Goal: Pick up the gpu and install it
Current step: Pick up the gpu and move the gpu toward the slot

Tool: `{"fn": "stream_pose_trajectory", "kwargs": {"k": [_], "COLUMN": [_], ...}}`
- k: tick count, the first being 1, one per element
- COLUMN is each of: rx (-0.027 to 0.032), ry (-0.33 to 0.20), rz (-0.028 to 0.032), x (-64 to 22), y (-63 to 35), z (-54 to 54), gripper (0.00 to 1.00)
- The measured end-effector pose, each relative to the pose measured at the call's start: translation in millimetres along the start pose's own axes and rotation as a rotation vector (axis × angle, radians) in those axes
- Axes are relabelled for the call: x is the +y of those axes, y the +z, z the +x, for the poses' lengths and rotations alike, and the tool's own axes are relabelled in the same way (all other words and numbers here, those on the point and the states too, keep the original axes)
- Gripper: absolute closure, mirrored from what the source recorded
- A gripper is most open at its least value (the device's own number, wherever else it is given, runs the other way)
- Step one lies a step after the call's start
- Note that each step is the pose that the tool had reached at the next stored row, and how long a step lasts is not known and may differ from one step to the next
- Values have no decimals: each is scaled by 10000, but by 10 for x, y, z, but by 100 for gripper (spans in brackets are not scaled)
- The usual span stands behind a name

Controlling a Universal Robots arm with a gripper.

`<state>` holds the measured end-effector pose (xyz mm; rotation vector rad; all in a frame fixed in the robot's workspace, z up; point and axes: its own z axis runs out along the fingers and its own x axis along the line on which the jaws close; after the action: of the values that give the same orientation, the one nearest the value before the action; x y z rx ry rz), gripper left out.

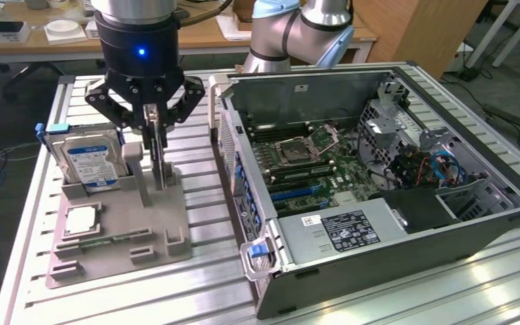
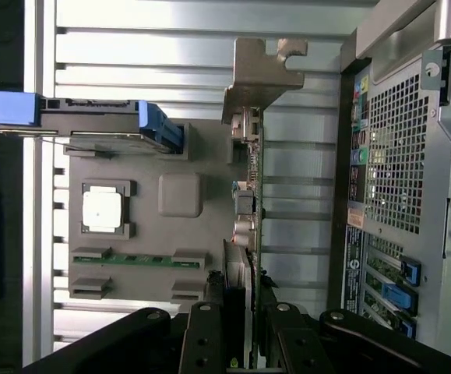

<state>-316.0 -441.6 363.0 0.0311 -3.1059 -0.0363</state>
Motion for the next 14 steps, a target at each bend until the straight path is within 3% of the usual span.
{"fn": "stream_pose_trajectory", "kwargs": {"k": [5,14], "rx": [-1,-1], "ry": [0,0], "rz": [1,1], "x": [2,6], "y": [-66,-270], "z": [3,10], "gripper": [74,74]}}
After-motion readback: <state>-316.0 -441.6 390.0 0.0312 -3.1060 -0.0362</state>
